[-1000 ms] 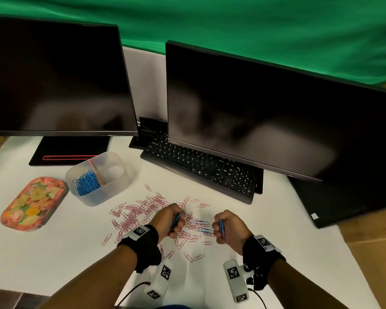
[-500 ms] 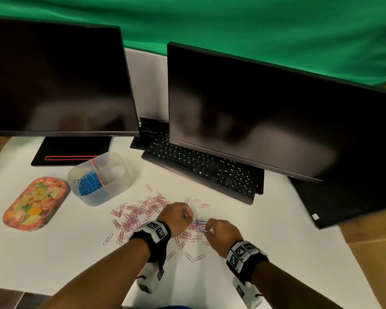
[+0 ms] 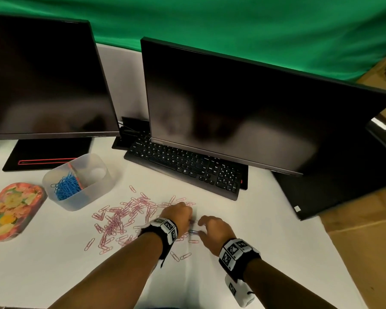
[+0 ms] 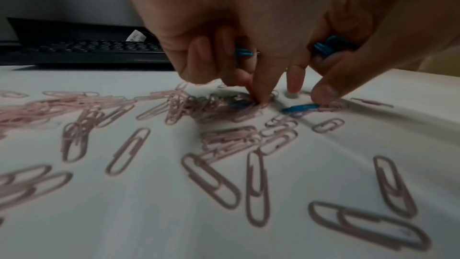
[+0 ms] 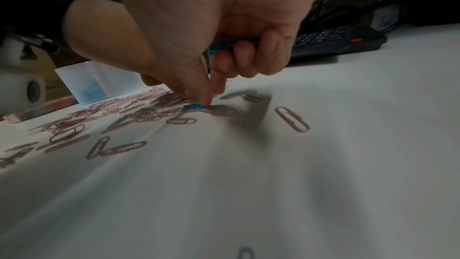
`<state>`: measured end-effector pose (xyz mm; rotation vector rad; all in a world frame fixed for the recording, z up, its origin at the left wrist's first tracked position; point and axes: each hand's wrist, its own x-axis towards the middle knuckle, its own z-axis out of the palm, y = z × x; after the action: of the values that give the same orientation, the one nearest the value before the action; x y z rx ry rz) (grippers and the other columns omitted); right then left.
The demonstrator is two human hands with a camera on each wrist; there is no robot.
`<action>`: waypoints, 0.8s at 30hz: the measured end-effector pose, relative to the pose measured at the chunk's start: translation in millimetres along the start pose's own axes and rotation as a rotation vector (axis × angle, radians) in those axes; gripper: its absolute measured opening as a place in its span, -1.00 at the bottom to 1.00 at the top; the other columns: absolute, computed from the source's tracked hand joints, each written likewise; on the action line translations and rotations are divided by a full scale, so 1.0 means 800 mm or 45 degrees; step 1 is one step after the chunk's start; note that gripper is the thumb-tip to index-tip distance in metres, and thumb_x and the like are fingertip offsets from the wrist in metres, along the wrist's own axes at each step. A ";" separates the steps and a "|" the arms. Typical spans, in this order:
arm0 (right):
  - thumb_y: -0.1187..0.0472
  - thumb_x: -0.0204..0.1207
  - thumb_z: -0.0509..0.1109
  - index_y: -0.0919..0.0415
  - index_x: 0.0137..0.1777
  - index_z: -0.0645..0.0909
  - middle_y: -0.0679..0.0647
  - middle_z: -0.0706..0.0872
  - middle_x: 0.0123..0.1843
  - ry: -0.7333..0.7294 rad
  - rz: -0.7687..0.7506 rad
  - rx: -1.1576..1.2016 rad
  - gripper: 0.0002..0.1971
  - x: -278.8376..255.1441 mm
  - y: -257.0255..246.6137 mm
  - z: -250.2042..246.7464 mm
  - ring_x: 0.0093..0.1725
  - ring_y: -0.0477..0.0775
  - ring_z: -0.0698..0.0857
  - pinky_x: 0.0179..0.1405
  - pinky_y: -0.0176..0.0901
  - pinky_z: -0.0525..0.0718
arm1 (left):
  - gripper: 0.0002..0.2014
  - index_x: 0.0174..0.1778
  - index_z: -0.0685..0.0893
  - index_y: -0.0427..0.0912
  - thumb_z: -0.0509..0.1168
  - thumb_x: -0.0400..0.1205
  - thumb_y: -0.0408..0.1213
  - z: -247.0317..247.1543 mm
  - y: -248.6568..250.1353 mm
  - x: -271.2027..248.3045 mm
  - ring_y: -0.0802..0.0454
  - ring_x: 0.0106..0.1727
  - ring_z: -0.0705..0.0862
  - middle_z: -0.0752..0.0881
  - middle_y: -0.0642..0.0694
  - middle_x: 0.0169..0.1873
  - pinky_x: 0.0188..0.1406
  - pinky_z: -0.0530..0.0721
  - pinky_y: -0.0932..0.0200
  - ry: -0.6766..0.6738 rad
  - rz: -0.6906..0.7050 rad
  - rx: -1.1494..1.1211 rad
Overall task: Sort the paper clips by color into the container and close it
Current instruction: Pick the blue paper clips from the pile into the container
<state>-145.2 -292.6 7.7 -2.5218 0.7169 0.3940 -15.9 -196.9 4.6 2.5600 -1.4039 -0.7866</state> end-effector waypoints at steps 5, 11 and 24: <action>0.17 0.60 0.21 0.16 0.26 0.59 0.14 0.68 0.24 -0.094 -0.042 -0.179 -0.72 0.008 -0.010 0.000 0.20 0.20 0.65 0.19 -0.03 0.63 | -0.79 0.14 0.63 -0.14 0.24 0.61 -0.23 0.000 -0.004 0.003 -0.24 0.13 0.67 0.58 -0.16 0.14 0.10 0.67 -0.06 -0.035 -0.066 0.047; 0.13 0.50 0.28 0.18 0.18 0.59 0.15 0.66 0.21 -0.211 0.018 -0.159 -0.72 0.017 -0.015 -0.005 0.18 0.21 0.64 0.15 -0.03 0.65 | -0.87 -0.16 0.66 -0.01 0.25 0.53 -0.33 -0.004 -0.025 -0.006 -0.07 -0.08 0.70 0.71 0.00 -0.14 -0.09 0.72 0.08 0.049 -0.156 -0.316; 0.44 0.42 0.27 0.16 0.06 0.65 0.15 0.66 0.16 -0.224 0.127 0.077 -0.72 0.029 -0.024 -0.005 -0.05 0.08 0.61 -0.06 -0.16 0.69 | -0.76 -0.23 0.79 0.03 0.32 0.53 -0.44 -0.017 -0.060 -0.019 0.07 -0.06 0.71 0.77 0.03 -0.20 -0.10 0.60 0.33 0.076 -0.290 -0.898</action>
<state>-115.1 -290.0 9.1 -2.3658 0.7757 0.6110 20.2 -159.5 5.4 2.1609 -0.6446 -1.0029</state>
